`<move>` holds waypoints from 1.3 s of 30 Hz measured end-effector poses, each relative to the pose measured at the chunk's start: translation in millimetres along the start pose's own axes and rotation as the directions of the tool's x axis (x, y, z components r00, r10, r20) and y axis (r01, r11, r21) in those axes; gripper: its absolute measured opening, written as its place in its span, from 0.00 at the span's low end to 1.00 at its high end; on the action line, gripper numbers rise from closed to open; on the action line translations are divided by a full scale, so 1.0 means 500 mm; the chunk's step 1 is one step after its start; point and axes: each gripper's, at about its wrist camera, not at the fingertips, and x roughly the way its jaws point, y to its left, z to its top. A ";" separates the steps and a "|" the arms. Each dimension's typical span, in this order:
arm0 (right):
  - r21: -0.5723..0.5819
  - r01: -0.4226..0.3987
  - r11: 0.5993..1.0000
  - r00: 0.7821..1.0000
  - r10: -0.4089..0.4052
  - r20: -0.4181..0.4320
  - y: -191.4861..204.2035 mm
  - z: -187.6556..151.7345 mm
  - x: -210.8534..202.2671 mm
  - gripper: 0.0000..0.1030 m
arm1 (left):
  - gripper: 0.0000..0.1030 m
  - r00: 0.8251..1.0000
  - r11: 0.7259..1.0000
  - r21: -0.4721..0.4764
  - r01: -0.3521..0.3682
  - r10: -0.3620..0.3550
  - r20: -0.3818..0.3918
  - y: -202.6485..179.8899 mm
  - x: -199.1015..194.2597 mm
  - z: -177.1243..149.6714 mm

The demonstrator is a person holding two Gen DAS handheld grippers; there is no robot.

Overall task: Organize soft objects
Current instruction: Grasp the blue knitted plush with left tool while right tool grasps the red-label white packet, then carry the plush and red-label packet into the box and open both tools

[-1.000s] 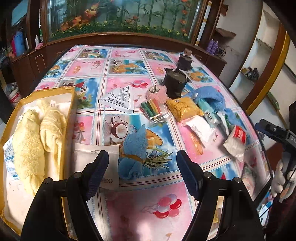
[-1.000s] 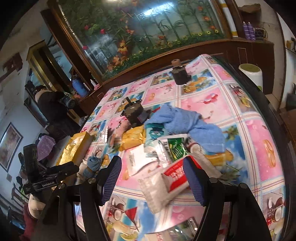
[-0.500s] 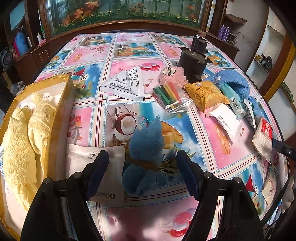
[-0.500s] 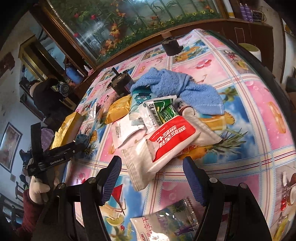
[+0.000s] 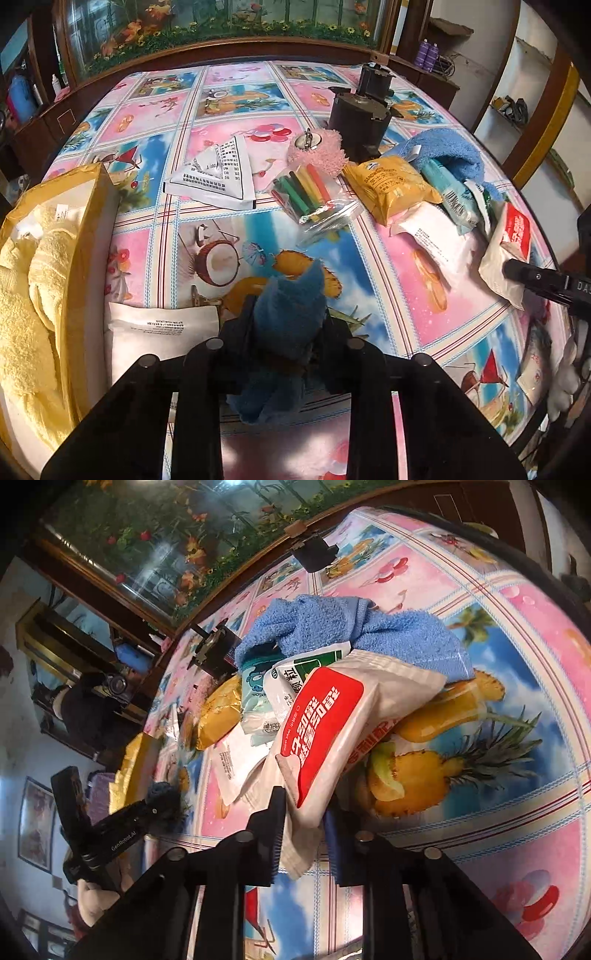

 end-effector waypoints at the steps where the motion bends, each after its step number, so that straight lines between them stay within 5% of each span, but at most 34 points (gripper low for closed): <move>1: -0.005 0.010 1.000 1.000 -0.010 0.016 -0.001 -0.002 -0.006 0.18 | 0.24 1.000 1.000 -0.007 0.010 -0.010 0.008 0.001 -0.006 -0.001; 7: -0.060 -0.027 0.998 0.996 0.031 0.078 0.017 -0.018 -0.066 0.18 | 0.24 0.987 0.986 -0.081 0.144 -0.138 0.079 0.015 -0.066 -0.009; 15: -0.171 -0.082 0.982 0.993 0.094 0.066 0.099 -0.045 -0.104 0.18 | 0.24 0.961 0.960 -0.149 0.238 -0.211 0.178 0.056 -0.173 -0.038; 26: -0.333 -0.154 0.930 0.988 0.146 -0.049 0.268 -0.083 -0.042 0.18 | 0.24 0.970 0.932 -0.342 0.119 -0.036 0.240 0.254 -0.274 -0.138; 39: -0.548 -0.281 0.788 0.949 0.145 -0.278 0.549 -0.203 0.120 0.17 | 0.24 0.986 0.853 -0.521 -0.007 0.094 0.141 0.426 -0.211 -0.212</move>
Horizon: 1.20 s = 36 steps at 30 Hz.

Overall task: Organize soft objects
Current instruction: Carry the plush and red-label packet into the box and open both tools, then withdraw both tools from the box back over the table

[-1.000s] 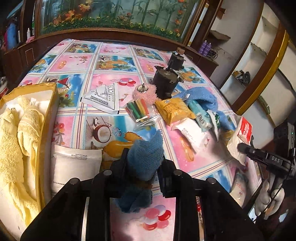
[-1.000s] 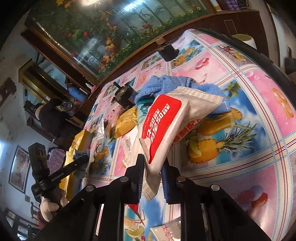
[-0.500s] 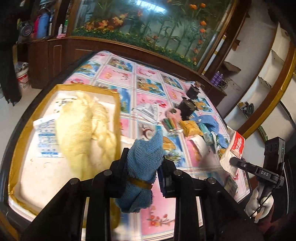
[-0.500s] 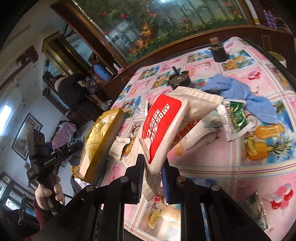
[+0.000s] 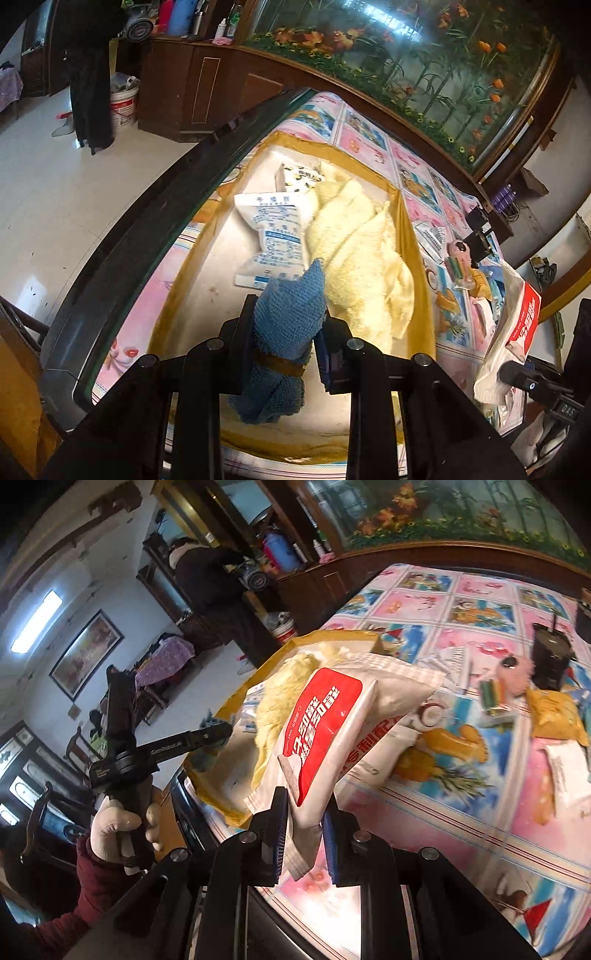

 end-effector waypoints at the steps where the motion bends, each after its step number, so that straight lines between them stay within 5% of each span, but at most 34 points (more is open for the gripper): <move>1: -0.016 -0.008 1.000 1.000 0.008 -0.016 0.017 0.005 0.020 0.17 | 0.24 1.000 1.000 -0.001 -0.009 0.009 -0.004 0.004 0.008 0.002; 6: -0.085 -0.048 0.995 0.994 0.039 -0.101 0.093 0.027 0.119 0.17 | 0.26 0.999 0.999 -0.016 -0.039 0.039 -0.017 0.037 0.027 0.014; 14: -0.112 -0.090 0.990 0.976 0.065 -0.208 0.155 0.037 0.249 0.21 | 0.50 0.996 0.998 -0.050 0.032 -0.028 0.079 0.063 -0.030 0.014; 18: -0.118 -0.070 0.991 0.979 0.046 -0.197 0.158 0.036 0.258 0.24 | 0.59 0.993 0.998 -0.055 0.038 -0.032 0.111 0.062 -0.053 0.008; 21: -0.133 -0.047 0.990 0.986 0.024 -0.165 0.157 0.035 0.238 0.36 | 0.60 0.990 0.996 -0.071 0.056 -0.047 0.132 0.063 -0.068 0.009; 30: -0.040 -0.035 0.999 0.999 0.034 -0.034 0.071 0.027 0.098 0.42 | 0.72 0.976 0.992 -0.061 0.113 -0.099 0.194 -0.002 -0.130 -0.014; 36: 0.073 0.058 0.996 0.993 -0.065 0.099 -0.062 -0.013 -0.050 0.49 | 0.72 0.975 0.985 0.022 0.173 -0.174 0.137 -0.103 -0.112 -0.039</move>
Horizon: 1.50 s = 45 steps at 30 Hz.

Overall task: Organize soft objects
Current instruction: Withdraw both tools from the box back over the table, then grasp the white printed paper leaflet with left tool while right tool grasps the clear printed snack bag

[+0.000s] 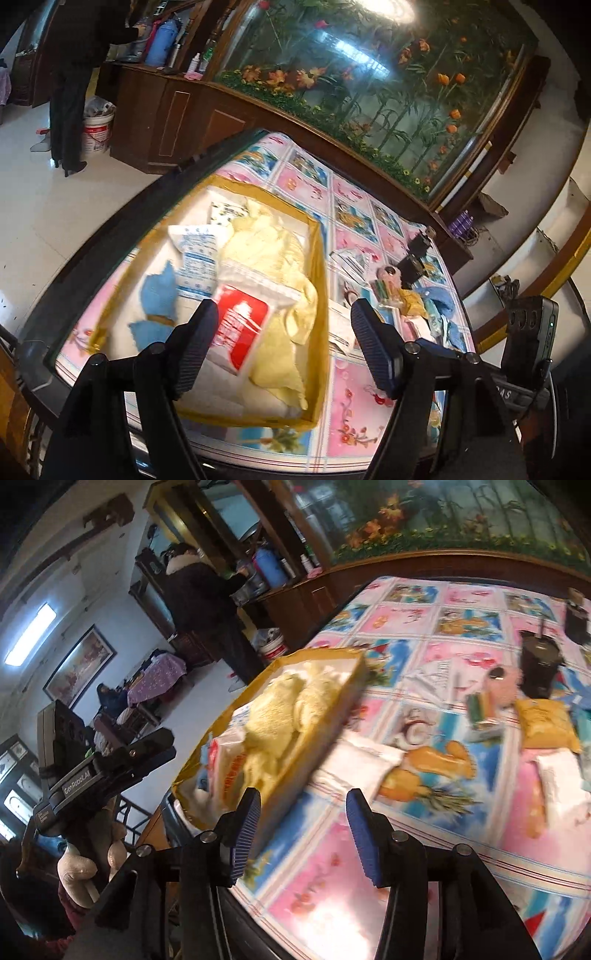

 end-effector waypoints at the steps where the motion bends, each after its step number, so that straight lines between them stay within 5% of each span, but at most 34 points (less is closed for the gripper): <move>1: 0.025 0.025 0.999 1.000 -0.026 0.016 -0.031 -0.005 -0.024 0.49 | 0.72 1.000 1.000 0.013 0.010 -0.010 -0.022 -0.017 0.011 -0.006; 6: 0.193 0.152 0.969 0.983 -0.168 0.070 -0.205 -0.034 -0.138 0.52 | 0.72 0.992 0.992 0.111 0.057 -0.043 -0.121 -0.113 0.073 -0.033; 12: 0.325 0.194 0.926 0.965 -0.240 0.108 -0.336 -0.084 -0.215 0.56 | 0.72 0.979 0.977 0.207 0.053 -0.010 -0.203 -0.190 0.152 -0.044; 18: 0.368 0.154 0.917 0.972 -0.209 0.112 -0.382 -0.122 -0.224 0.56 | 0.71 0.953 0.963 0.269 0.006 0.076 -0.294 -0.230 0.273 -0.057; 22: 0.361 0.148 0.921 0.973 -0.201 0.114 -0.395 -0.123 -0.219 0.56 | 0.71 0.959 0.950 0.311 0.040 0.051 -0.279 -0.280 0.309 -0.011; 27: 0.369 0.130 0.920 0.973 -0.189 0.129 -0.412 -0.118 -0.222 0.56 | 0.71 0.965 0.941 0.337 -0.030 0.115 -0.236 -0.300 0.408 0.080; 35: 0.394 0.189 0.899 0.961 -0.251 0.112 -0.464 -0.096 -0.247 0.56 | 0.78 0.924 0.901 0.421 -0.107 0.246 -0.292 -0.291 0.581 0.102; 38: 0.403 0.203 0.893 0.955 -0.272 0.121 -0.478 -0.085 -0.261 0.56 | 0.78 0.918 0.872 0.481 -0.091 0.261 -0.300 -0.307 0.576 0.085; 41: 0.404 0.202 0.892 0.952 -0.276 0.133 -0.482 -0.082 -0.266 0.56 | 0.62 0.905 0.849 0.528 -0.028 0.246 -0.347 -0.327 0.537 0.052; 45: 0.425 0.183 0.887 0.958 -0.258 0.125 -0.487 -0.091 -0.253 0.56 | 0.61 0.885 0.825 0.563 0.048 0.226 -0.407 -0.349 0.480 -0.011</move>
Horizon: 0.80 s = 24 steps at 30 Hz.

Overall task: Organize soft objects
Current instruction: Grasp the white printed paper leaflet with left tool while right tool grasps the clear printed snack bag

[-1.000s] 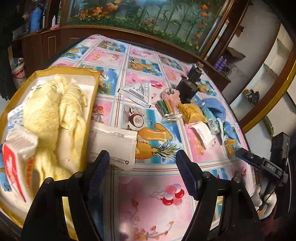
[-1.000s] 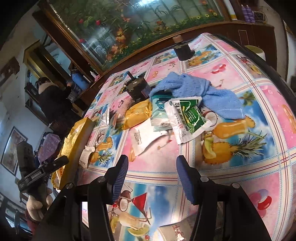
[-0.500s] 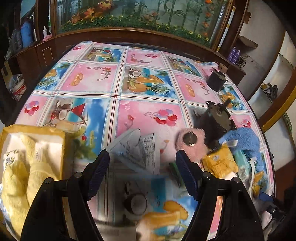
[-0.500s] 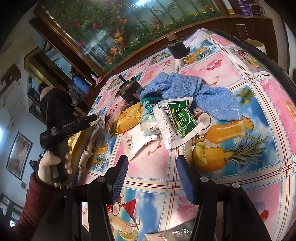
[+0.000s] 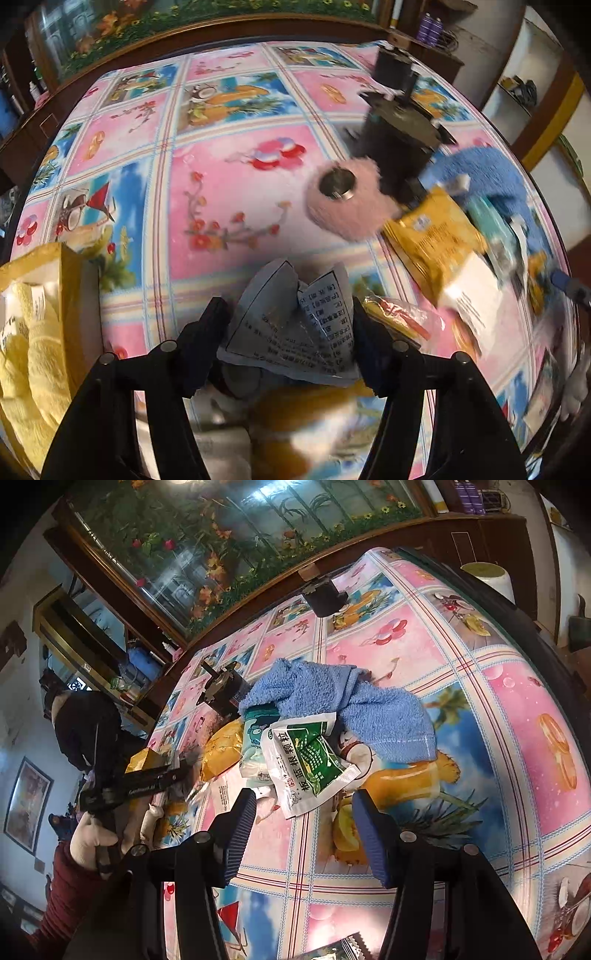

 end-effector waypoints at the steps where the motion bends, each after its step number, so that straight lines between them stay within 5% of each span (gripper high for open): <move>1: 0.001 -0.003 1.000 1.000 0.003 -0.008 0.002 -0.005 0.003 0.56 | 0.61 1.000 1.000 0.015 0.023 -0.023 -0.005 -0.014 -0.009 -0.016; 6: -0.049 -0.012 0.999 0.999 0.010 -0.042 0.033 -0.030 0.006 0.56 | 0.62 0.994 0.993 0.048 0.111 -0.111 -0.008 -0.072 -0.048 -0.092; 11: -0.096 -0.012 0.995 0.999 0.007 -0.054 0.064 -0.045 0.001 0.56 | 0.62 0.990 0.992 0.025 0.126 -0.127 0.057 -0.085 -0.078 -0.139; 17: -0.118 0.064 0.991 0.995 -0.072 -0.065 0.034 -0.088 -0.048 0.59 | 0.62 0.958 0.971 -0.054 0.234 -0.221 0.182 -0.057 -0.141 -0.173; 24: -0.116 0.149 0.982 0.965 -0.170 -0.198 0.009 -0.206 -0.121 0.59 | 0.62 0.933 0.953 -0.090 0.289 -0.259 0.249 -0.038 -0.172 -0.219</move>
